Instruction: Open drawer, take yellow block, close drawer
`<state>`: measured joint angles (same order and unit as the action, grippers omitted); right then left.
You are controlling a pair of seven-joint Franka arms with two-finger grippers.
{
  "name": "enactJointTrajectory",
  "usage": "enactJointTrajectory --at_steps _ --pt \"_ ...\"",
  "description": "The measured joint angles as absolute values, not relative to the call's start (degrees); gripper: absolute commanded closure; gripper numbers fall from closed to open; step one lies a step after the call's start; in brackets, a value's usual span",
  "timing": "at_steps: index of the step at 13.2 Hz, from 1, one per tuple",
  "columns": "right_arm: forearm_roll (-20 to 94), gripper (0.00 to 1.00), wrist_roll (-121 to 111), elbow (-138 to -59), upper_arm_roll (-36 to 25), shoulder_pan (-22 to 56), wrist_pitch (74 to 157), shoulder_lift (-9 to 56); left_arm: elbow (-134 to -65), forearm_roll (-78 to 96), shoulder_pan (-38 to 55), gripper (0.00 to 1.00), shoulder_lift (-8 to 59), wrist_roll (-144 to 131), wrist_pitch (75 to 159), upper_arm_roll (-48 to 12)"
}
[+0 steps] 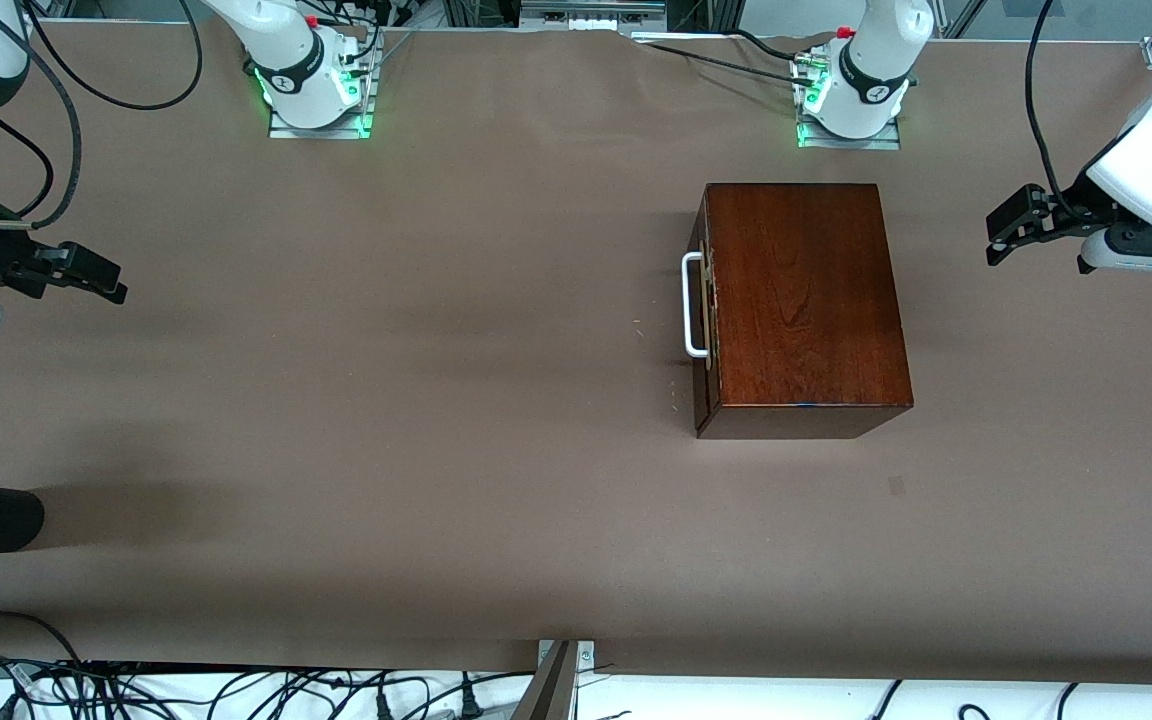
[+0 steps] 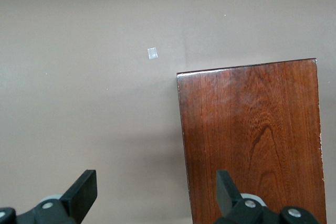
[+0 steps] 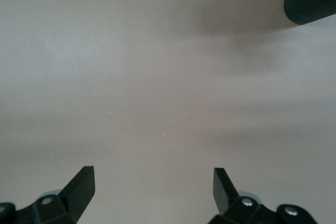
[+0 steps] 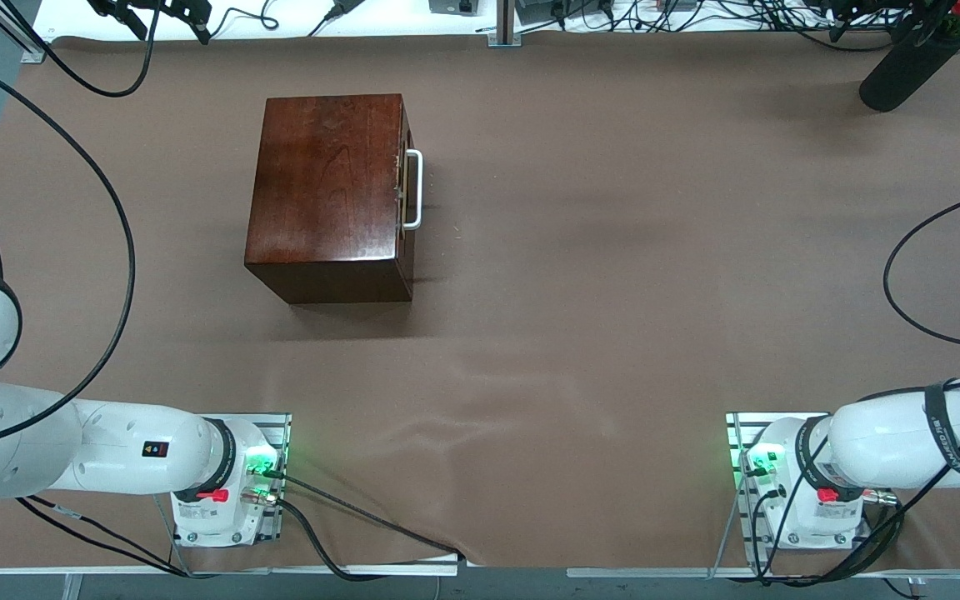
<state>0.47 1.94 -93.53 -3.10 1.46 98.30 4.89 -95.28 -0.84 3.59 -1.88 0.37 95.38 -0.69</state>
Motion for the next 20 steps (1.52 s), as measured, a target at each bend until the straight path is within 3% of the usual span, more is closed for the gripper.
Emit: enactJointTrajectory --at_steps 20 --pt "0.47 0.00 1.87 -93.62 -4.46 1.37 98.06 5.58 -96.00 -0.83 3.80 0.00 -2.04 1.95 94.93 -1.34"
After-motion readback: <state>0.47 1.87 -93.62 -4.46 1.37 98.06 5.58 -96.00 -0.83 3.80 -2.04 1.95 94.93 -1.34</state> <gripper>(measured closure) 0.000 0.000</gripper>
